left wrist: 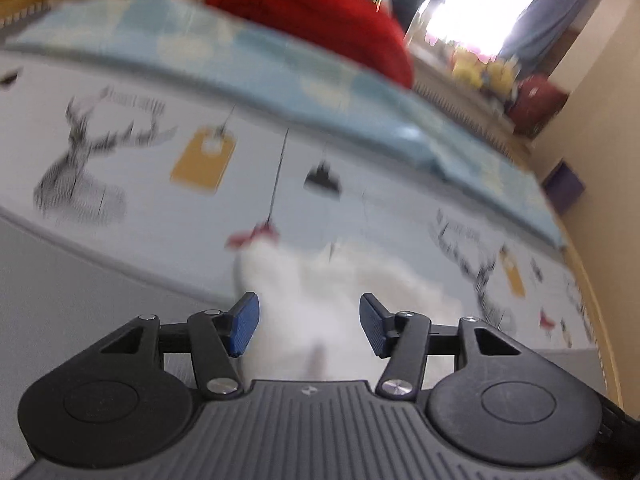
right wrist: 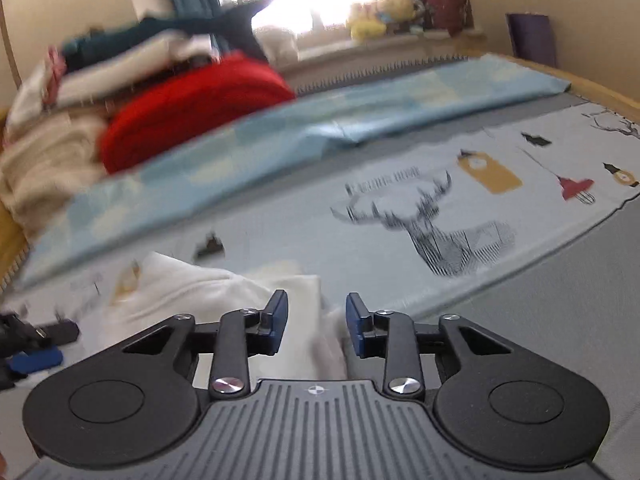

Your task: Fold small clothes

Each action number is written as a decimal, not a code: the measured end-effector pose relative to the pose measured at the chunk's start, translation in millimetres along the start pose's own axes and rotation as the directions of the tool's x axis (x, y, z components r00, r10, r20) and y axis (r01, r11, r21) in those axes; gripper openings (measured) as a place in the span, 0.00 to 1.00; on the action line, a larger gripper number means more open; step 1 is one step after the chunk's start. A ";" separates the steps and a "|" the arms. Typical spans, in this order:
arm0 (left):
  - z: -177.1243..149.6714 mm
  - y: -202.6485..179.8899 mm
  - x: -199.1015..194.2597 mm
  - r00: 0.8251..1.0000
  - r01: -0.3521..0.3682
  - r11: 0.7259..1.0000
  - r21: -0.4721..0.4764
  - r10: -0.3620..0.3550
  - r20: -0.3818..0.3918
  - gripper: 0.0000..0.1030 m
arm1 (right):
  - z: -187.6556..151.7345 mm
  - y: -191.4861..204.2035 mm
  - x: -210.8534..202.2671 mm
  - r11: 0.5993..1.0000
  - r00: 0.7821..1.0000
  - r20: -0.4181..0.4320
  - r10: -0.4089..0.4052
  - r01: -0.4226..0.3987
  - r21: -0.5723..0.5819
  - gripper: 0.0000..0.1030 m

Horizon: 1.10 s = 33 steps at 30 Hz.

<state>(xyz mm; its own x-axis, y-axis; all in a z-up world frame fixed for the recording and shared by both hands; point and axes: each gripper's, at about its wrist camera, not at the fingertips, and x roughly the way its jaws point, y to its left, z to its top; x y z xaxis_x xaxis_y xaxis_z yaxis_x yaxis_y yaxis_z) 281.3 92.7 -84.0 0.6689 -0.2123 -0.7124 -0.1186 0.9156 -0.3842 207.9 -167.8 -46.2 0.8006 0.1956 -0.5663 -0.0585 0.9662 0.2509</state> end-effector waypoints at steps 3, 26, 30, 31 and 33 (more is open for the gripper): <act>-8.5 5.9 1.5 0.998 -0.011 1.000 -0.029 0.009 -0.069 0.58 | -4.0 0.1 2.3 0.999 0.994 -0.105 -0.020 0.015 -0.051 0.35; -88.0 -21.5 12.7 0.882 -0.174 0.911 0.373 0.313 -0.353 0.61 | -56.6 -14.2 -4.0 0.965 0.863 -0.477 -0.168 0.045 -0.259 0.48; -78.4 -42.8 -32.4 0.937 -0.233 0.862 0.450 0.323 -0.135 0.69 | -50.3 -15.2 -13.2 0.967 0.870 -0.465 -0.163 0.048 -0.249 0.50; -76.6 -45.1 -46.5 0.946 -0.245 0.864 0.440 0.313 -0.088 0.73 | -48.9 -12.9 -18.5 0.964 0.877 -0.452 -0.163 0.043 -0.264 0.50; -75.1 -47.6 -78.3 0.964 -0.242 0.889 0.390 0.266 -0.008 0.81 | -47.4 -4.8 -32.7 0.943 0.896 -0.411 -0.171 0.027 -0.333 0.50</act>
<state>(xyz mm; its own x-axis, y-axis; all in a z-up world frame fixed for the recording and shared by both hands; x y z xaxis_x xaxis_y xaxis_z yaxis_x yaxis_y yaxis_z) 179.5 40.1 -54.1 0.6072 0.0358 -0.7938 0.0190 0.9980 0.0596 153.8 -170.9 -66.1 0.4819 0.0791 -0.8726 -0.2319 0.9719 -0.0400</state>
